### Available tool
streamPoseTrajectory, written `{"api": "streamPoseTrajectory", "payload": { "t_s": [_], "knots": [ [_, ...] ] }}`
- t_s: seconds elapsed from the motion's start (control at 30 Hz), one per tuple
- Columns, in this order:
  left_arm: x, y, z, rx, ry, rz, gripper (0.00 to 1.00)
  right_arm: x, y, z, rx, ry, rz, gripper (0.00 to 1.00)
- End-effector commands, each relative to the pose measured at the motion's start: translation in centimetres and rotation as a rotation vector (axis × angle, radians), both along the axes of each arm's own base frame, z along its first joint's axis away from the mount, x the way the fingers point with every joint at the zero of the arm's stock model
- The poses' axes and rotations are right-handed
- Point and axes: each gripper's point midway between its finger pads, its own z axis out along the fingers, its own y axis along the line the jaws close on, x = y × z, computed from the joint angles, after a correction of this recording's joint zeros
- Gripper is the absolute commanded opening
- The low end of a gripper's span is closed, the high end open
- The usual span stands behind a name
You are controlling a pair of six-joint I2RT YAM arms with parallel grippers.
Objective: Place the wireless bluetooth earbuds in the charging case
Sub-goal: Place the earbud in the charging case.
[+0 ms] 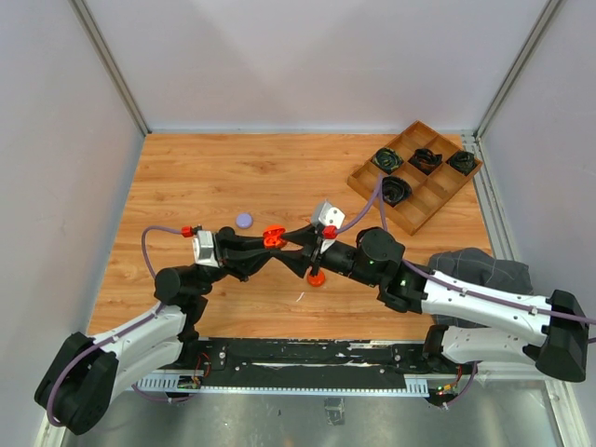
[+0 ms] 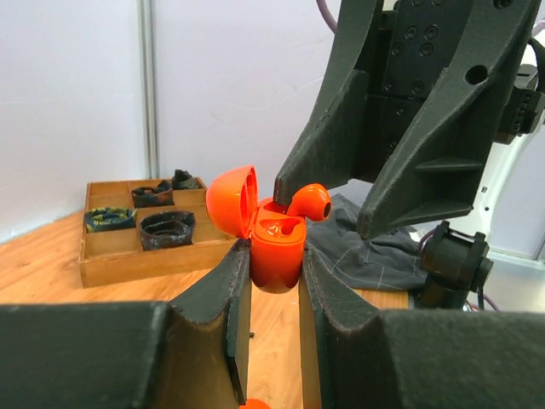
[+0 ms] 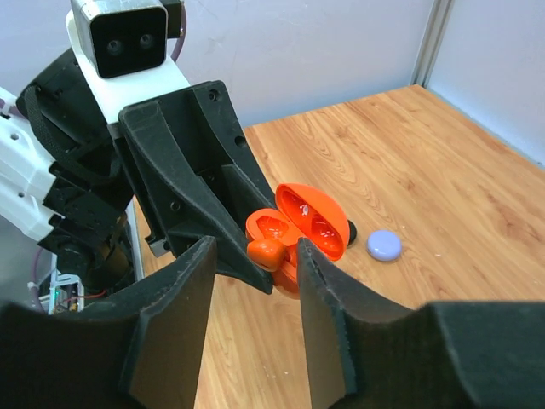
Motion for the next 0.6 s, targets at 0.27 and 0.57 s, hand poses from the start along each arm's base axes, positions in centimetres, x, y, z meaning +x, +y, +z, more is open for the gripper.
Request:
{"api": "streamPoseTrajectory", "payload": {
  "t_s": [0.27, 0.57],
  "knots": [
    [1.0, 0.1, -0.4, 0.041, -0.024, 0.048, 0.00, 0.7, -3.1, 1.5, 0.007, -0.062, -0.111, 0.66],
    [1.0, -0.1, -0.2, 0.055, -0.036, 0.043, 0.00, 1.1, -2.5, 1.7, 0.000, -0.046, -0.125, 0.76]
  ]
}}
